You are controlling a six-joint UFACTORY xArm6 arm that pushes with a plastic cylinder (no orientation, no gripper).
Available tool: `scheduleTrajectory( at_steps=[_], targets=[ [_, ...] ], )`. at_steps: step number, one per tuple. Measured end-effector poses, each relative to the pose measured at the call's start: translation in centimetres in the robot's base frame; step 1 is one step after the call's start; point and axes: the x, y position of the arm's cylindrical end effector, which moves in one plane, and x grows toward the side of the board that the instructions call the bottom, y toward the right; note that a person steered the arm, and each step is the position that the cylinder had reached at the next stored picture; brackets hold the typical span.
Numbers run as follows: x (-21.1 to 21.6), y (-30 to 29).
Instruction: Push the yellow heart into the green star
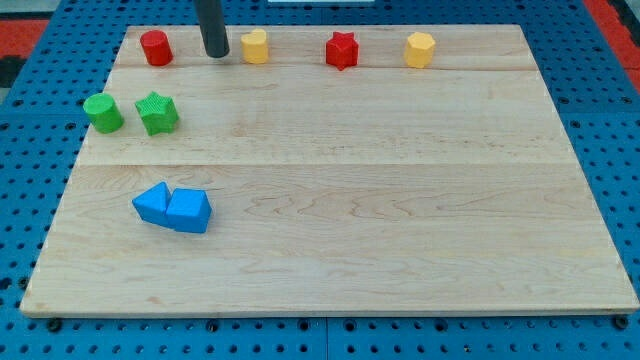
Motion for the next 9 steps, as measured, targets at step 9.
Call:
scheduleTrajectory(
  at_steps=[9],
  targets=[
    [0.0, 3.1]
  ],
)
